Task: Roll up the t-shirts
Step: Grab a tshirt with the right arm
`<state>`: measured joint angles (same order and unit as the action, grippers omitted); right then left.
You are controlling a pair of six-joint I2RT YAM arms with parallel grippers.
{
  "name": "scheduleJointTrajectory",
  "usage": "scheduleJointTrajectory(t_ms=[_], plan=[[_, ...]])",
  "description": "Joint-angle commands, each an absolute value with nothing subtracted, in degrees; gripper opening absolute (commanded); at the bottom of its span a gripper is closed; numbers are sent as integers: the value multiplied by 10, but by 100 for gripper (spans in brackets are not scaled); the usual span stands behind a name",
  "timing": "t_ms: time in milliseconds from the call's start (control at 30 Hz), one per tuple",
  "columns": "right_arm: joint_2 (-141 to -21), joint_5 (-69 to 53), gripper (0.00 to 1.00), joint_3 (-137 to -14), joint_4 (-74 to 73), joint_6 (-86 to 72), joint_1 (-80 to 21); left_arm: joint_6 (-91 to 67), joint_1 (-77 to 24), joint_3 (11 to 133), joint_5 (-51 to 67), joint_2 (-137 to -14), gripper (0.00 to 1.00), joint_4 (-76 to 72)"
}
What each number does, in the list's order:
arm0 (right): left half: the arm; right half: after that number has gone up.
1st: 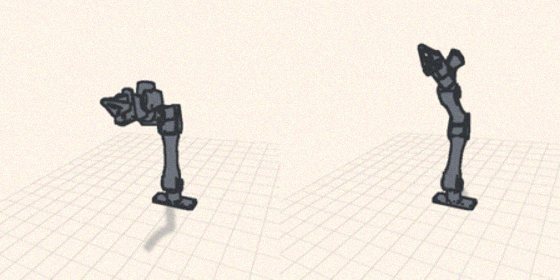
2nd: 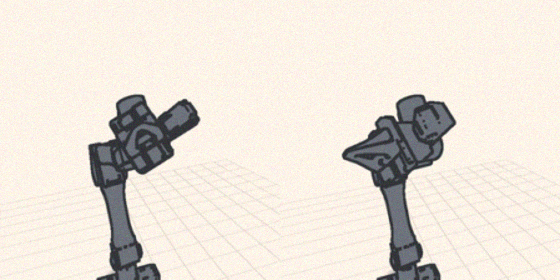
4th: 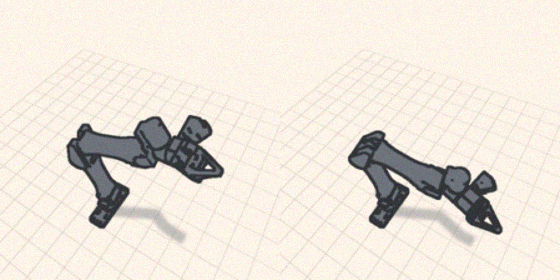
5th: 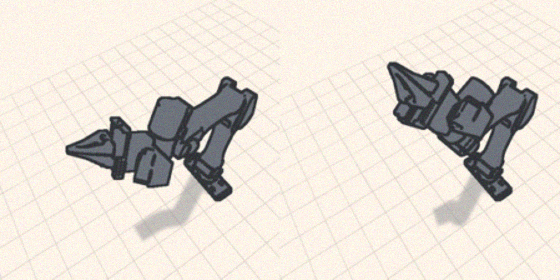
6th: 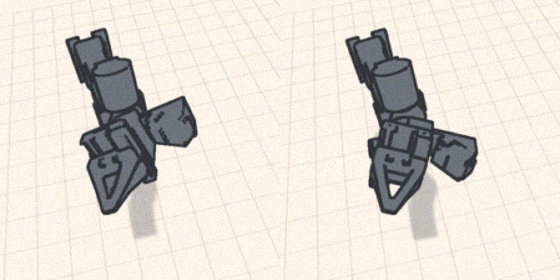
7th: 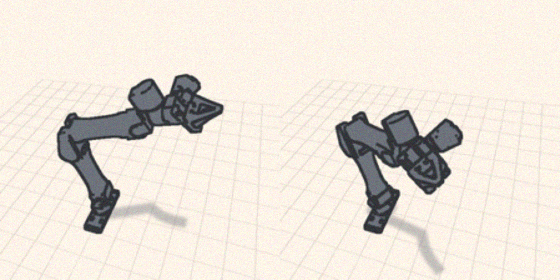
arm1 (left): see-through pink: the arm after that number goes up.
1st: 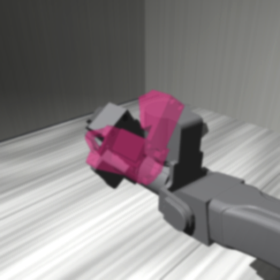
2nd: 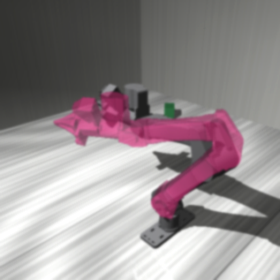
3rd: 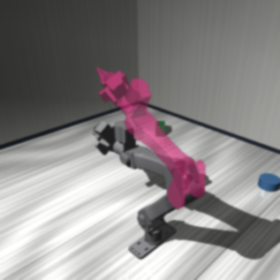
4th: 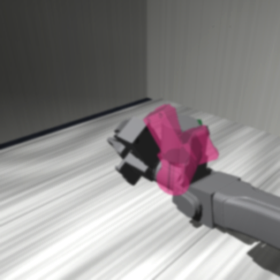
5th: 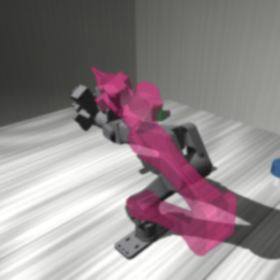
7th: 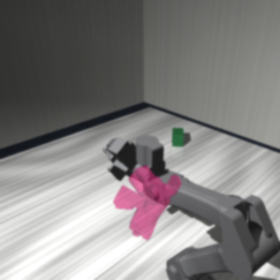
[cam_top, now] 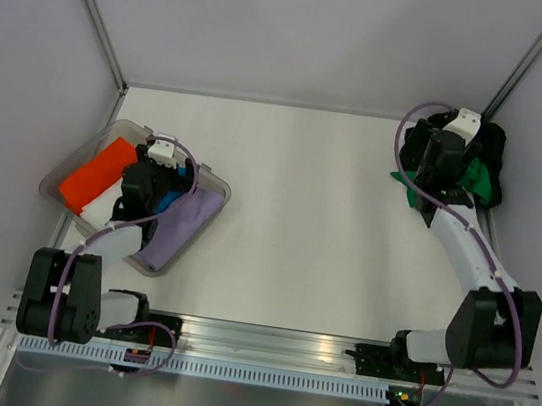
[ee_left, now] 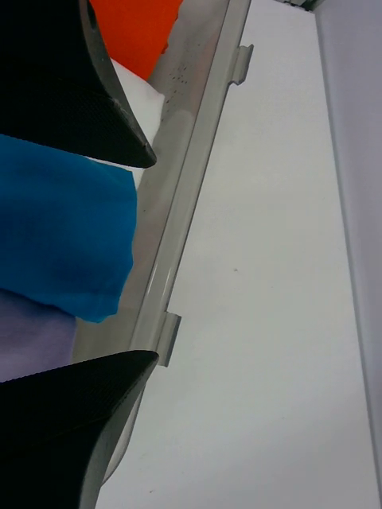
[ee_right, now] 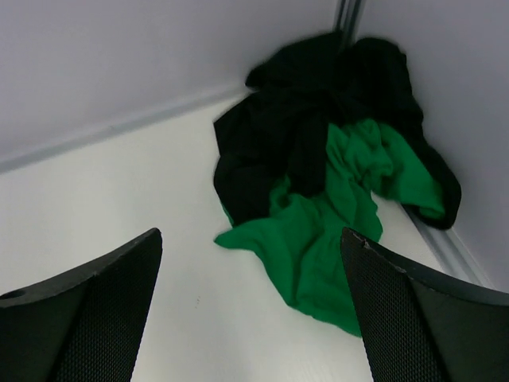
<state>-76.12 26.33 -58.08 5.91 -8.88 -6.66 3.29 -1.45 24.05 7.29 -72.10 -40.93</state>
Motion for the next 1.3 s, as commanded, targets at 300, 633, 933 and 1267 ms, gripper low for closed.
scheduleJointTrajectory(t_ms=[300,633,933,1267], plan=[[-1099,176,91,-791,-185,-143,54,76,-12,386,125,-603,100,-51],[-1115,161,86,-822,-156,-114,56,77,-12,419,101,-608,100,23],[-1208,129,85,-991,-187,-112,85,84,-12,455,81,-626,100,61],[-1382,119,71,-1219,-246,-109,100,92,-12,462,55,-649,100,75]])
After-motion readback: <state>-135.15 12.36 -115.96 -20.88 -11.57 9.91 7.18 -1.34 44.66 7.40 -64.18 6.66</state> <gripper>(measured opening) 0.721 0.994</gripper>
